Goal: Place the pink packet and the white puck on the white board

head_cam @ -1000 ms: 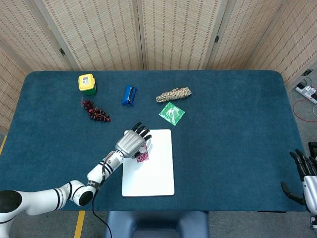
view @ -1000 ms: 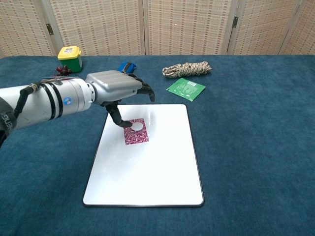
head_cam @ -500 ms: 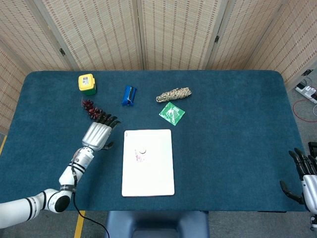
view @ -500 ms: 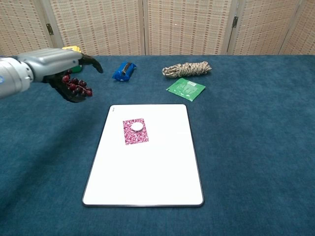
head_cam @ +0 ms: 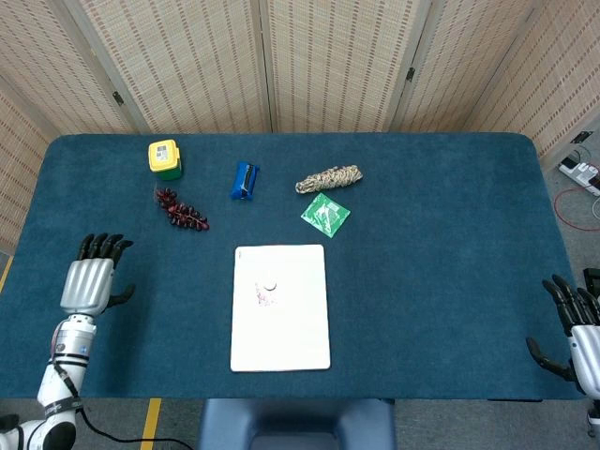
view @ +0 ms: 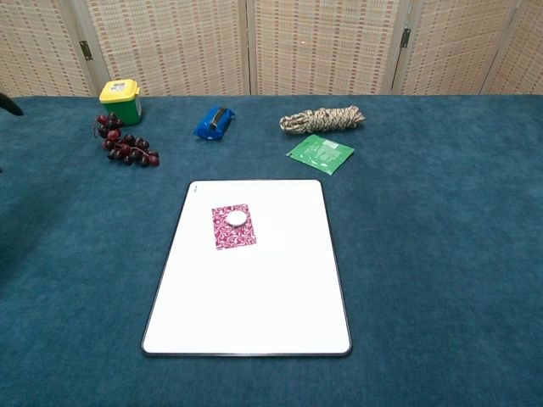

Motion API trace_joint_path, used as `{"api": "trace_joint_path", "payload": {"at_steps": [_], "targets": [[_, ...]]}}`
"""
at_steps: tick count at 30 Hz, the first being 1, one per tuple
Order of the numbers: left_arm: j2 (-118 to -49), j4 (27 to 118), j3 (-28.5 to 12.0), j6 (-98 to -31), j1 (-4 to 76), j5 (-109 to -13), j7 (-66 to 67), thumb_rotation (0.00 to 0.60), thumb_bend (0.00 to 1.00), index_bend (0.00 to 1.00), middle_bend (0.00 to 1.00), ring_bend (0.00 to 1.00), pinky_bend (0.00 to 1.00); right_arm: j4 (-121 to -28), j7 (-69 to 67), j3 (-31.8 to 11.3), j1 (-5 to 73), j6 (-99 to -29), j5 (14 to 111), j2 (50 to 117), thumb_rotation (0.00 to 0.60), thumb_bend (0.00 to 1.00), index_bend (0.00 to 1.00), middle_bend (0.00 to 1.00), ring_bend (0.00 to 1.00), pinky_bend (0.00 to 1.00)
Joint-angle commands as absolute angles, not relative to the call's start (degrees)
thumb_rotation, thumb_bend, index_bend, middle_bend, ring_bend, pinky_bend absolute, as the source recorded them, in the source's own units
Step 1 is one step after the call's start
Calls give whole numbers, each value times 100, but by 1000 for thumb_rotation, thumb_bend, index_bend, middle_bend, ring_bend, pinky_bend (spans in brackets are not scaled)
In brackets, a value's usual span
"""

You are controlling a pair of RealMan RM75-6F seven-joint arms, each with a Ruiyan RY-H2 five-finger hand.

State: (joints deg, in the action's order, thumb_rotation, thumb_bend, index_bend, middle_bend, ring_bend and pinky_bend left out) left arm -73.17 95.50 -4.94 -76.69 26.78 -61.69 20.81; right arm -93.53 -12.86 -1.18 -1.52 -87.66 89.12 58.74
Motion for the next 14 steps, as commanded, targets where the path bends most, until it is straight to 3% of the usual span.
{"api": "trace_joint_path", "payload": {"at_steps": [1,14], "targets": [[-7206,9638,-215,-8187,2214,-6570,1823,600,333,219,170,97,0,-9327,-1356,-109,-119,-8729,8937,5866,600,364,33,64,97,42],[-7132,9626,142,-9131,1314,-7523,1616,600,333,219,170,100,0,-9294,-1415,-70,-135,-8760,8953,5915,600,365,33,64,97,42]]}}
